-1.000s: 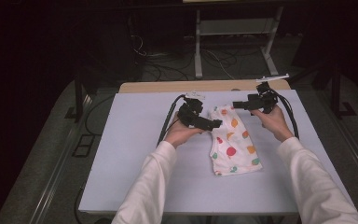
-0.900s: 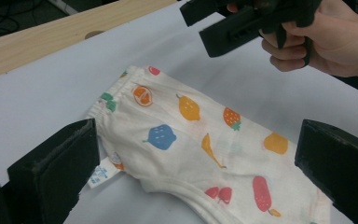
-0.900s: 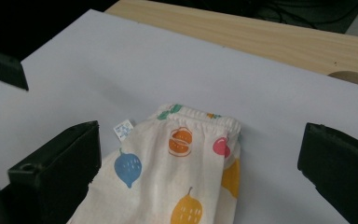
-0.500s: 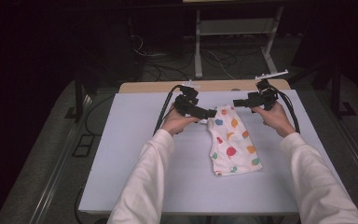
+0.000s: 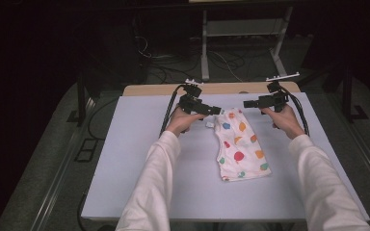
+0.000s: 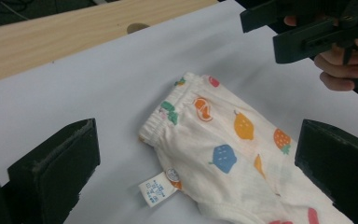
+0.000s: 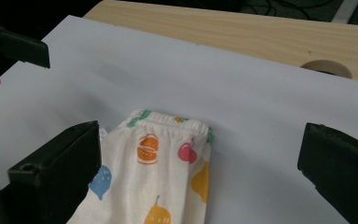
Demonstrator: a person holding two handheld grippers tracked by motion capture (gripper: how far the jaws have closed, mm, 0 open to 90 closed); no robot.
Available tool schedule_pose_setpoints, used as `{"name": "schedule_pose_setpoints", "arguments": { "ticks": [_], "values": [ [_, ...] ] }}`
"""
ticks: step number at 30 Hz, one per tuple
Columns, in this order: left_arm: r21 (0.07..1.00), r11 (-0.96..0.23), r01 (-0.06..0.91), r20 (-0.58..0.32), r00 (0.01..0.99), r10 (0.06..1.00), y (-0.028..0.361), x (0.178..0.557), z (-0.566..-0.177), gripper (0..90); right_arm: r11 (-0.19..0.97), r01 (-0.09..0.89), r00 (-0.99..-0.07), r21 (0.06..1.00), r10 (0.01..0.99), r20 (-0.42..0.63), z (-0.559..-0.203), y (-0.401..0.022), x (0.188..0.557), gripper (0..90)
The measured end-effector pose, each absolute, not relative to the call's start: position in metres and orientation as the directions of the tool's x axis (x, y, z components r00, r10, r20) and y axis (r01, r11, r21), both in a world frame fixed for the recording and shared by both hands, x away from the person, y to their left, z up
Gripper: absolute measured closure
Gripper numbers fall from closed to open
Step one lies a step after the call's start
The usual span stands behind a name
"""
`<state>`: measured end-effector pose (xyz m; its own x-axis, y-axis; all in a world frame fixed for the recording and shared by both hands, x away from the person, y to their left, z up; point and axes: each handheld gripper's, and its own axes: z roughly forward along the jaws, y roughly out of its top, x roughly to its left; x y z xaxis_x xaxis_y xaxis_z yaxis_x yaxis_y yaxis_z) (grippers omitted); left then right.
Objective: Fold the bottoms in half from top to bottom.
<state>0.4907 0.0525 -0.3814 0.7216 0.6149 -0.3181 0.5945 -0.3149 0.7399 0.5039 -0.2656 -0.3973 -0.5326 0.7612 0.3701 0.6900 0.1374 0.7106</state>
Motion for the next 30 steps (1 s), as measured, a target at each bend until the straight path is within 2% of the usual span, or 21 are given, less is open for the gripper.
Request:
{"name": "schedule_pose_setpoints", "arguments": {
  "ticks": [13,19,24,30],
  "values": [
    [0.681,-0.258,0.685,-0.396,0.641,0.657,0.05,0.507,-0.413,0.0,0.121,0.753,-0.484,0.647,0.768,0.42,-0.415,-0.261,0.514,2.2],
    [0.661,-0.234,0.713,-0.419,0.609,0.673,0.046,0.511,-0.425,2.2,0.124,0.771,-0.472,0.625,0.77,0.429,-0.42,-0.258,0.516,12.8],
    [0.629,-0.217,0.746,-0.457,0.581,0.674,0.043,0.514,-0.435,7.3,0.105,0.798,-0.448,0.594,0.762,0.468,-0.425,-0.257,0.518,17.6],
    [0.618,-0.208,0.758,-0.467,0.567,0.678,0.041,0.516,-0.441,14.6,0.128,0.806,-0.454,0.578,0.761,0.464,-0.431,-0.253,0.52,29.4]
  ]
}}
